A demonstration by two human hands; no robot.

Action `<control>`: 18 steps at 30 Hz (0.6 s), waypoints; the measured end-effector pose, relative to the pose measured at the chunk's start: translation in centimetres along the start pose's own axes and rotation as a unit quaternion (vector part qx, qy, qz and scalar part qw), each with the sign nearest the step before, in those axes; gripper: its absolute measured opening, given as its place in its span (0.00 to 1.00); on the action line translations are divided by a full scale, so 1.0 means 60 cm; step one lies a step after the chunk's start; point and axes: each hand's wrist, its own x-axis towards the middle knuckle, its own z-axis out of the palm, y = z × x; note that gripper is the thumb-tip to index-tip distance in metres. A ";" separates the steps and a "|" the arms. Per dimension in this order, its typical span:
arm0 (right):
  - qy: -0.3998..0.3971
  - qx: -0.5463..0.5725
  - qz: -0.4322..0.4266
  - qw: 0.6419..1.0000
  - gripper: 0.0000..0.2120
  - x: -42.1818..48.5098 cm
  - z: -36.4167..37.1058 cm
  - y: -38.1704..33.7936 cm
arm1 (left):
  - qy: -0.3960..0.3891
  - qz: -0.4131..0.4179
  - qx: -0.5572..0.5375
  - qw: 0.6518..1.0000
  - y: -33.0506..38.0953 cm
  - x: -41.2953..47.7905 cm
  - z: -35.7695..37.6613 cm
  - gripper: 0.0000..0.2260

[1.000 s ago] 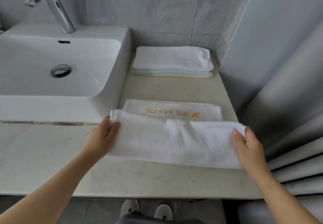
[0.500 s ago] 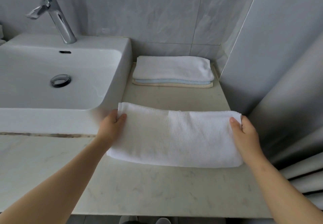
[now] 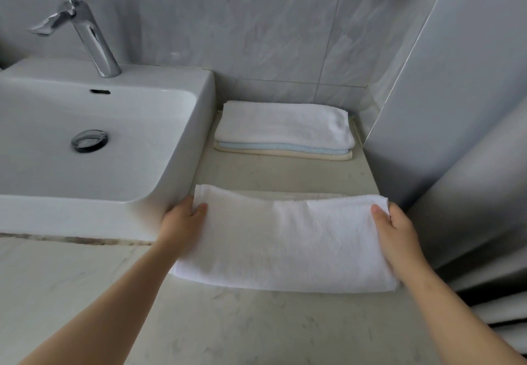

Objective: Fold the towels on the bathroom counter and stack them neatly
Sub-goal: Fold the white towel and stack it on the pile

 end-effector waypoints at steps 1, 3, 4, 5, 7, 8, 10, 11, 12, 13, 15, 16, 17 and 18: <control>-0.002 -0.001 0.007 1.000 0.16 0.005 0.002 0.003 | -0.004 -0.004 0.007 1.000 0.003 0.003 0.001 0.12; -0.009 -0.001 0.029 1.000 0.15 0.010 0.007 0.007 | -0.009 -0.017 0.026 0.999 0.014 0.009 0.002 0.16; -0.009 0.001 0.041 0.999 0.15 0.012 0.010 0.009 | -0.011 -0.026 0.033 0.999 0.019 0.013 0.003 0.18; -0.008 0.005 0.049 0.999 0.14 0.014 0.012 0.010 | -0.011 -0.037 0.038 0.999 0.024 0.017 0.004 0.21; -0.005 0.013 0.056 0.998 0.09 0.016 0.017 0.012 | -0.010 -0.056 0.048 0.997 0.031 0.024 0.007 0.26; -0.003 0.014 0.056 0.998 0.06 0.016 0.019 0.010 | -0.009 -0.060 0.048 0.997 0.034 0.026 0.009 0.26; 0.000 0.007 0.055 0.998 0.03 0.015 0.021 0.010 | -0.002 -0.060 0.032 0.998 0.034 0.027 0.013 0.23; 0.003 0.003 0.058 0.998 0.03 0.016 0.021 0.011 | 0.004 -0.058 0.018 0.998 0.034 0.027 0.014 0.20; 0.005 -0.001 0.061 0.998 0.05 0.016 0.020 0.010 | 0.009 -0.056 0.004 0.998 0.032 0.025 0.014 0.18; 0.006 -0.003 0.064 0.998 0.06 0.017 0.020 0.010 | 0.014 -0.054 -0.009 0.998 0.030 0.024 0.013 0.17; -0.002 -0.004 0.070 0.998 0.07 0.018 0.019 0.007 | 0.022 -0.048 -0.027 0.998 0.026 0.022 0.010 0.16; -0.009 -0.001 0.071 0.997 0.06 0.019 0.018 0.004 | 0.023 -0.043 -0.031 0.998 0.026 0.021 0.008 0.15; -0.016 0.005 0.071 0.997 0.05 0.019 0.016 0.002 | 0.025 -0.038 -0.035 0.998 0.027 0.020 0.007 0.14; -0.021 0.011 0.072 0.997 0.05 0.019 0.015 0.001 | 0.027 -0.033 -0.041 0.998 0.029 0.019 0.006 0.14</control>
